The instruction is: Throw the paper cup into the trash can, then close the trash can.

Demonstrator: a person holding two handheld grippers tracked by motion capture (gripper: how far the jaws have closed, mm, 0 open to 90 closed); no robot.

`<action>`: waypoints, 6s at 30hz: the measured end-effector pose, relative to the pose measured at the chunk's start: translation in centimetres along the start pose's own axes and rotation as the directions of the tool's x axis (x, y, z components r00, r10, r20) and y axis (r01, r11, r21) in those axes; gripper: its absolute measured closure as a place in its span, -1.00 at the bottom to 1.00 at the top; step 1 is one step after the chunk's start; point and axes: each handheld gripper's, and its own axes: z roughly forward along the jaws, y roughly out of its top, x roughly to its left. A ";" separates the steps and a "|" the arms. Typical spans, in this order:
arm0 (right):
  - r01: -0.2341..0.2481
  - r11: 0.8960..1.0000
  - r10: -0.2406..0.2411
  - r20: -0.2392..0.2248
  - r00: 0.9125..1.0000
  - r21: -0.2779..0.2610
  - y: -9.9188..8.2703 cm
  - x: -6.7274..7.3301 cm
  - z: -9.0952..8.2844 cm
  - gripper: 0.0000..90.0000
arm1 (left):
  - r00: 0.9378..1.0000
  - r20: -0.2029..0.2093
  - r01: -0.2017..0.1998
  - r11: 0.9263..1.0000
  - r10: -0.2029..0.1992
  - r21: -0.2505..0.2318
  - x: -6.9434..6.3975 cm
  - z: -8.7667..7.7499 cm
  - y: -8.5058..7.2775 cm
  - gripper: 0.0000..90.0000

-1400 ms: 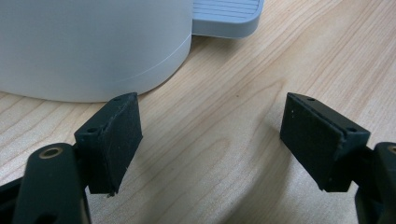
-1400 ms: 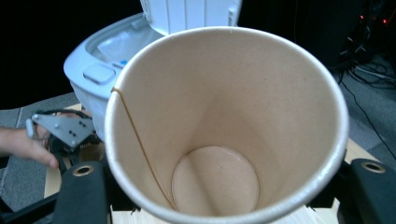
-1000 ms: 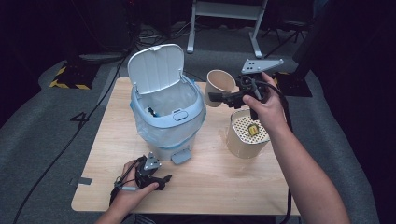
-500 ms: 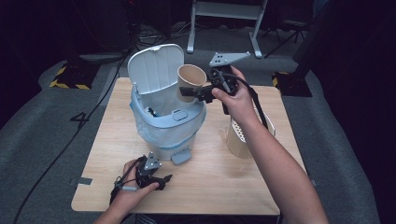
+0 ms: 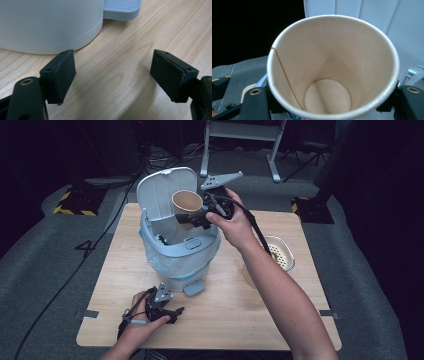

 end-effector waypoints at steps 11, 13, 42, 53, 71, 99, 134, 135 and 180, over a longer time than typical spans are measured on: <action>0.013 0.999 -0.016 0.089 0.996 0.034 -0.2 -0.4 2.4 -0.67 | 1.000 0.000 0.000 1.000 0.000 0.000 0.0 0.0 0.0 -0.54; 0.032 0.999 -0.033 0.125 0.992 0.012 -0.2 -0.1 2.4 -0.61 | 1.000 0.000 0.000 1.000 0.000 0.000 0.0 0.0 0.0 -0.54; 0.052 0.998 -0.045 0.221 0.974 -0.026 -2.6 -0.1 -10.2 -0.53 | 1.000 -0.004 -0.003 1.000 0.003 0.000 0.0 0.0 0.0 -0.54; 0.010 1.000 -0.004 0.292 0.956 -0.021 -6.2 -0.9 -16.1 -0.51 | 1.000 -0.015 0.004 1.000 -0.004 0.000 0.6 -0.3 -0.2 -0.54; -0.094 0.996 0.091 0.320 0.943 -0.007 -12.6 0.4 -21.6 -0.45 | 0.998 -0.053 0.045 0.999 -0.045 -0.005 1.2 -0.7 -0.6 -0.49; -0.195 0.981 0.176 0.368 0.913 0.016 -28.9 3.3 -22.3 -0.56 | 0.993 -0.088 0.084 0.996 -0.084 -0.001 2.3 -1.4 -1.3 -0.60; -0.326 0.926 0.186 0.520 0.834 0.192 -37.8 3.1 -18.8 -0.82 | 0.994 -0.082 0.075 0.997 -0.074 0.004 2.6 -1.5 -1.5 -0.65; -0.328 0.925 0.187 0.522 0.832 0.192 -37.8 3.1 -18.8 -0.83 | 0.994 -0.079 0.078 0.997 -0.077 0.006 2.7 -1.6 -1.5 -0.64; -0.330 0.924 0.188 0.524 0.831 0.192 -37.8 3.1 -18.7 -0.84 | 0.992 0.060 0.124 0.924 -0.110 -0.362 6.3 -15.3 7.1 -0.10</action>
